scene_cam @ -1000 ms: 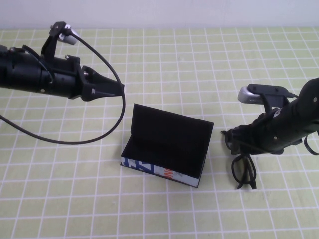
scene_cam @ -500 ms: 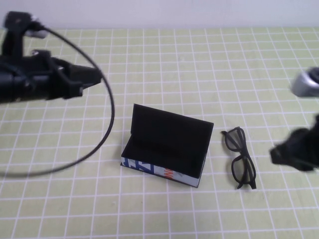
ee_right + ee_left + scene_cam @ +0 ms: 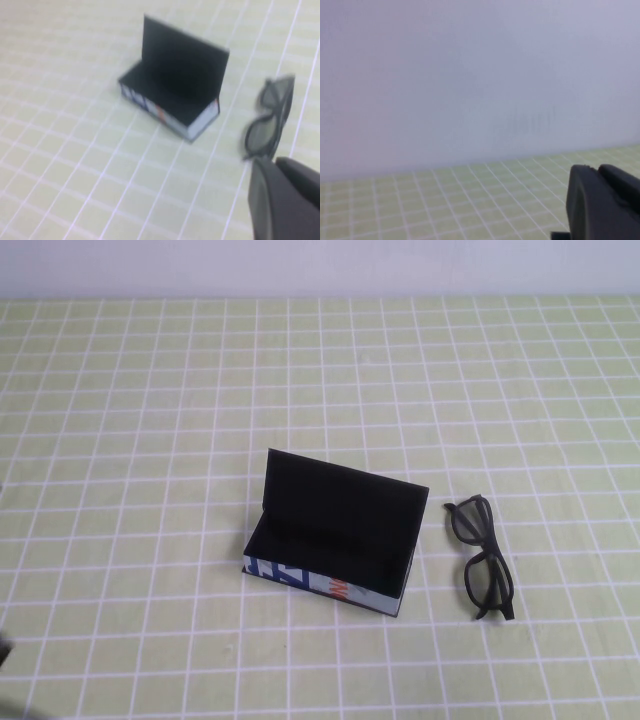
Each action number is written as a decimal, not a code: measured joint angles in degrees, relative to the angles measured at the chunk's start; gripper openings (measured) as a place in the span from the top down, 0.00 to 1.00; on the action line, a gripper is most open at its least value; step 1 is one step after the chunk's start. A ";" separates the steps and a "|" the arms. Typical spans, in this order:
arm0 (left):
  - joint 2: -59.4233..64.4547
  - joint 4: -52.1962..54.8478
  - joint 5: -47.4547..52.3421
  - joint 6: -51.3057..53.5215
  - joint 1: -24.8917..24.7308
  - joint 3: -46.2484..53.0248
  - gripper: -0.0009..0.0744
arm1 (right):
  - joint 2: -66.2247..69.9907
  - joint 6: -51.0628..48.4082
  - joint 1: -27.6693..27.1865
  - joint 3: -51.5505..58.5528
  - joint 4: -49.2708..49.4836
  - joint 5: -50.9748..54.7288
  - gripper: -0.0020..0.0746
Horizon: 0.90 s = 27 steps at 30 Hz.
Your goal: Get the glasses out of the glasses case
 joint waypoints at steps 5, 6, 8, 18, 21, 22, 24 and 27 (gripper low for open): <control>-18.63 -0.89 -9.88 -1.37 0.00 8.49 0.99 | -6.55 -2.73 0.00 5.64 0.43 -11.46 0.99; -21.70 -1.02 -11.42 -1.98 0.00 10.20 0.99 | -7.45 -3.58 0.00 7.38 0.98 -15.11 0.99; -24.67 -1.23 -12.83 -2.54 0.00 13.14 0.99 | -7.99 -5.19 0.00 11.21 2.88 -22.77 0.99; -19.86 -1.49 -15.94 -1.54 0.00 23.57 0.99 | -1.55 -8.03 0.00 27.88 8.98 -57.66 0.99; -18.97 -2.46 -17.60 -1.28 0.00 23.56 0.99 | 1.17 -8.06 0.00 29.53 10.56 -60.56 0.99; -18.97 -2.69 -17.75 -1.20 0.00 23.56 0.99 | 1.95 -8.15 0.00 29.84 10.82 -60.67 0.99; -18.93 -2.88 -18.00 -1.15 0.00 23.56 0.99 | 3.26 -8.15 0.00 30.15 11.12 -60.08 0.99; -18.84 -3.02 -18.05 -1.15 0.00 23.56 0.99 | 4.75 -8.15 0.00 30.15 11.22 -57.75 0.99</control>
